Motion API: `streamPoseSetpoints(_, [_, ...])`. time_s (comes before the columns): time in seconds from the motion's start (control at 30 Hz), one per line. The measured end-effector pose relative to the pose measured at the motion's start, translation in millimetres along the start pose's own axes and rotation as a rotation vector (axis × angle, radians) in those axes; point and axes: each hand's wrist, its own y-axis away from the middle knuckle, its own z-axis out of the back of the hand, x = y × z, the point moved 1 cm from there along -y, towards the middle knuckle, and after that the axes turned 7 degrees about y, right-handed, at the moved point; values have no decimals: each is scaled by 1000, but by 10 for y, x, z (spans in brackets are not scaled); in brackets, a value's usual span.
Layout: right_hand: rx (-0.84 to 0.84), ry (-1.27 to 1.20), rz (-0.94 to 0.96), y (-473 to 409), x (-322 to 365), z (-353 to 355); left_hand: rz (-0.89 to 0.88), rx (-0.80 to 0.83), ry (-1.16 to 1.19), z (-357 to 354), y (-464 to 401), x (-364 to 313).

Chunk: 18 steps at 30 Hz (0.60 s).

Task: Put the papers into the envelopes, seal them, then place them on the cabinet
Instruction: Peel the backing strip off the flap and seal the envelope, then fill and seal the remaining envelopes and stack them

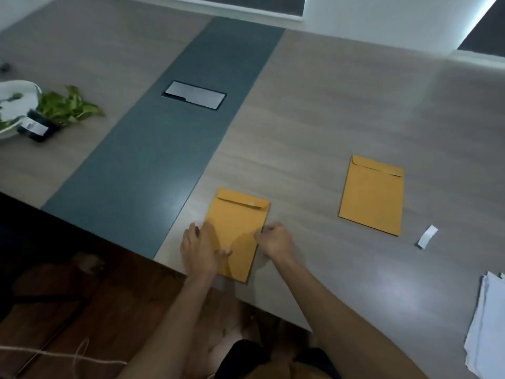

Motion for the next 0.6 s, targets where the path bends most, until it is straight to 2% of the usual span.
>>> streamPoseSetpoints(0.3, [-78, -138, -54, 82, -52, -59, -147, 109, -89, -7, 85, -40])
streamPoseSetpoints(0.43, [-145, -142, -16, 107, -246, 165, -277, 140, -118, -70, 224, -254])
streamPoseSetpoints(0.6, [-261, -154, -108, 172, -825, 683, -502, 267, -105, -291, 411, -781])
